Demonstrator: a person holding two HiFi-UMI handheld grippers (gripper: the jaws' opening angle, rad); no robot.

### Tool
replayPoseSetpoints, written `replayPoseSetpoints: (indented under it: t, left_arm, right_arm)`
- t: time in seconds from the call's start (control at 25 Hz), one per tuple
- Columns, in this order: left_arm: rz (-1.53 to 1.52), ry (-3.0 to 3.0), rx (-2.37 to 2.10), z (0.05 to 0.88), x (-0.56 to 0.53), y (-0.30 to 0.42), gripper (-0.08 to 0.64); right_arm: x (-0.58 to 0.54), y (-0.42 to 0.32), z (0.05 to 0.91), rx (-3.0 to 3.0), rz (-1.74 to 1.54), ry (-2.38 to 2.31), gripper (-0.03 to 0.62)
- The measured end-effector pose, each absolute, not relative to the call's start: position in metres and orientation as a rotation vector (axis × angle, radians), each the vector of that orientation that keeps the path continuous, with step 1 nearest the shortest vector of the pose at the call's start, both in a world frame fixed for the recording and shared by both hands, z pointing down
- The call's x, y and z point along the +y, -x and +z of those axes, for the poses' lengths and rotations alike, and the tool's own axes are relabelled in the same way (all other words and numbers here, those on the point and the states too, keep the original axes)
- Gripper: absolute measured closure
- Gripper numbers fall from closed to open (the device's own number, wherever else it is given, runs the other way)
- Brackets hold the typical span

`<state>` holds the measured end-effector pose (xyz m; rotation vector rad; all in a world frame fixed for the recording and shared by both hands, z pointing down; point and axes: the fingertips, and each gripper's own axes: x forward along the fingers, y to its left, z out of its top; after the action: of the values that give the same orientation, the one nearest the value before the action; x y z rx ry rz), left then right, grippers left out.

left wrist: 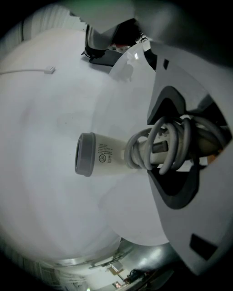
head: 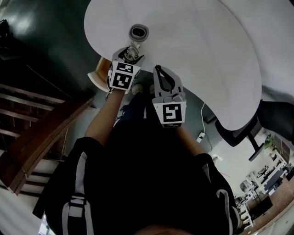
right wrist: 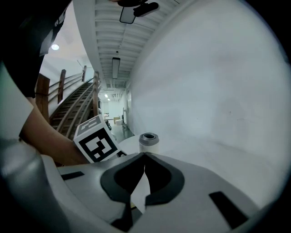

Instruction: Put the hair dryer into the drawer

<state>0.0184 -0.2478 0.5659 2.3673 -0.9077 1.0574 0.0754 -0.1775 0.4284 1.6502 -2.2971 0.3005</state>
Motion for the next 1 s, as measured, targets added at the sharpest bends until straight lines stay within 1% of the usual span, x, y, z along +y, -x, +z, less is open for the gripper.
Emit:
replayPoseSetpoints:
  t: [0.44,0.64,1.0]
  left_arm:
    - [0.926,-2.427,-1.028,0.512,-0.217,0.004,0.261]
    - [0.893,-2.422,-1.105,0.495,-0.201,0.027,0.261]
    - [0.866,-2.374,-1.177,0.487,-0.179,0.069,0.262]
  right_arm:
    - [-0.148,-0.053,0.413,-2.361,0.282,-1.589,0.571]
    - [-0.137,-0.044,0.411,-2.402,0.246,-1.572,0.571]
    - [-0.132,-0.016,0.403,-2.453,0.206,-1.512,0.571]
